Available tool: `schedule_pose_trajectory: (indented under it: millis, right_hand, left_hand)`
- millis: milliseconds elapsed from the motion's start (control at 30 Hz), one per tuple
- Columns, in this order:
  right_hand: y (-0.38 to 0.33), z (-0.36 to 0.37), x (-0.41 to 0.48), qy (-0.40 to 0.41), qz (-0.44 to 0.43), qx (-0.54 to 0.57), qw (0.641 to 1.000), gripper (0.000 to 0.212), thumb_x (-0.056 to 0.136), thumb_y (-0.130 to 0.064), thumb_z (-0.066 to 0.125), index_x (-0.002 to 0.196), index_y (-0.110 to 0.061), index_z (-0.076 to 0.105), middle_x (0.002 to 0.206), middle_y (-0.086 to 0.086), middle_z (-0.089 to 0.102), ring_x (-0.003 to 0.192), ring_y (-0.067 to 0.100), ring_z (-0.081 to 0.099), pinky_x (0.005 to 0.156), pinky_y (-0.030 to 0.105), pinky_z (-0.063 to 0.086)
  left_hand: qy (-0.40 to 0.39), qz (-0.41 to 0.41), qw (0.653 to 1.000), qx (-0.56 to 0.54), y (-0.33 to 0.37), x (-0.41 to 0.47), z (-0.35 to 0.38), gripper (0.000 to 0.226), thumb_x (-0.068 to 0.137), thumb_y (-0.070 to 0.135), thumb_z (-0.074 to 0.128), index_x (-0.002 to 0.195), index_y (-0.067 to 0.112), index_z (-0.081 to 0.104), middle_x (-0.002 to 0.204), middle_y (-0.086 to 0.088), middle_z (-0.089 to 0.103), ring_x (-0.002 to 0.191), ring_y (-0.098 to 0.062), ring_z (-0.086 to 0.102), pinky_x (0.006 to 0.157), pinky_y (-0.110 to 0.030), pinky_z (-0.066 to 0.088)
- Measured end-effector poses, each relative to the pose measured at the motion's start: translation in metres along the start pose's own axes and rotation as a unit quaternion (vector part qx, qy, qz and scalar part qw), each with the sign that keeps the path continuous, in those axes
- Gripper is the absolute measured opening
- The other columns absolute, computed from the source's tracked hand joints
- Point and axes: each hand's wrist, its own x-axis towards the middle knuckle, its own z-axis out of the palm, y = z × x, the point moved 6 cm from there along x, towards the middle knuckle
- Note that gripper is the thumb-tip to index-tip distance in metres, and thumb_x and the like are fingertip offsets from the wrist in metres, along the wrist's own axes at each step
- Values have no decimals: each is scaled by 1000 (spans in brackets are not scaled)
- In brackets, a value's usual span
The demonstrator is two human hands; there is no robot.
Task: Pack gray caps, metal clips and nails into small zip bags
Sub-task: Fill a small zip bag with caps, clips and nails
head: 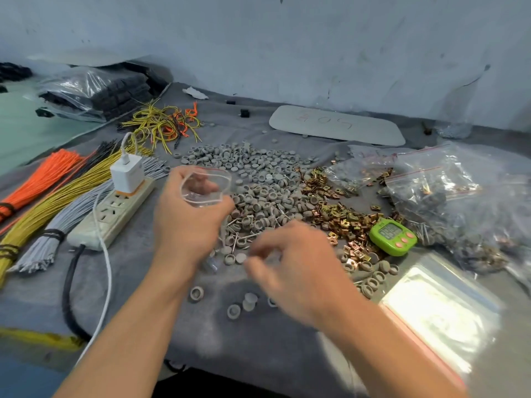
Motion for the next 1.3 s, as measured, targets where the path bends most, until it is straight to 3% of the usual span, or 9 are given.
schedule_pose_trajectory:
  millis: [67, 167, 400, 567, 700, 867, 1033, 1167, 1300]
  right_hand:
    - [-12, 31, -8, -80, -29, -34, 996, 16, 84, -41, 70, 91, -27, 76, 80, -14, 62, 88, 7, 51, 84, 29, 46]
    - [-19, 52, -13, -146, -38, -45, 988, 18, 83, -37, 72, 97, -25, 73, 100, -6, 64, 99, 19, 58, 87, 36, 52]
    - [8, 26, -2, -129, 36, -93, 987, 12, 87, -16, 61, 83, -23, 71, 68, -14, 71, 70, 1, 66, 70, 30, 57]
    - [27, 8, 1, -25, 99, -130, 986, 14, 95, -19, 58, 97, -27, 70, 86, -9, 71, 81, 17, 66, 75, 34, 55]
    - [21, 24, -13, -155, 99, -31, 982, 26, 85, -48, 73, 109, -38, 66, 89, -21, 65, 79, -2, 61, 67, 20, 49]
    - [0, 33, -16, -140, 22, -87, 986, 9, 93, -21, 62, 96, -23, 70, 98, -8, 65, 92, 19, 62, 85, 42, 54]
    - [6, 22, -9, -111, 63, -75, 989, 12, 89, -17, 62, 89, -23, 72, 77, -8, 71, 72, 14, 66, 80, 33, 59]
    - [-1, 31, -3, -185, 64, -110, 974, 14, 82, -16, 69, 91, -25, 75, 80, -5, 71, 76, 16, 66, 69, 33, 59]
    - [3, 39, 5, -182, 70, -114, 974, 24, 83, -7, 65, 89, -27, 77, 80, -6, 73, 71, 14, 67, 65, 27, 60]
  left_hand:
    - [34, 12, 999, 16, 2, 1, -10, 44, 62, 32, 77, 103, 31, 61, 91, 15, 71, 86, -3, 67, 79, -33, 54]
    - [32, 30, 998, 47, 6, -1, -14, 46, 63, 36, 77, 104, 37, 56, 93, 17, 70, 86, 4, 64, 74, -20, 49]
    - [22, 37, 997, 66, 5, 0, -19, 49, 63, 36, 76, 108, 39, 56, 93, 19, 70, 83, 7, 64, 67, -10, 42]
    - [40, 51, 996, 57, 4, 3, -26, 45, 70, 30, 78, 108, 38, 56, 93, 16, 70, 85, 8, 63, 65, -3, 40]
    - [55, 51, 996, 44, 5, 2, -28, 46, 65, 35, 74, 108, 39, 55, 94, 16, 69, 85, 7, 64, 67, -3, 40]
    - [46, 54, 997, 44, 7, -1, -24, 48, 63, 35, 73, 107, 41, 55, 93, 20, 69, 86, 9, 64, 68, -1, 39]
    - [49, 59, 996, 41, 8, -3, -25, 47, 64, 34, 72, 108, 39, 57, 92, 19, 69, 86, 9, 64, 70, -2, 40]
    - [47, 59, 996, 43, 6, -2, -30, 46, 65, 33, 73, 108, 40, 56, 93, 19, 69, 88, 7, 64, 70, -3, 41]
    - [44, 64, 996, 47, 6, -2, -32, 47, 66, 32, 73, 109, 41, 54, 93, 18, 70, 90, 8, 64, 69, -3, 40]
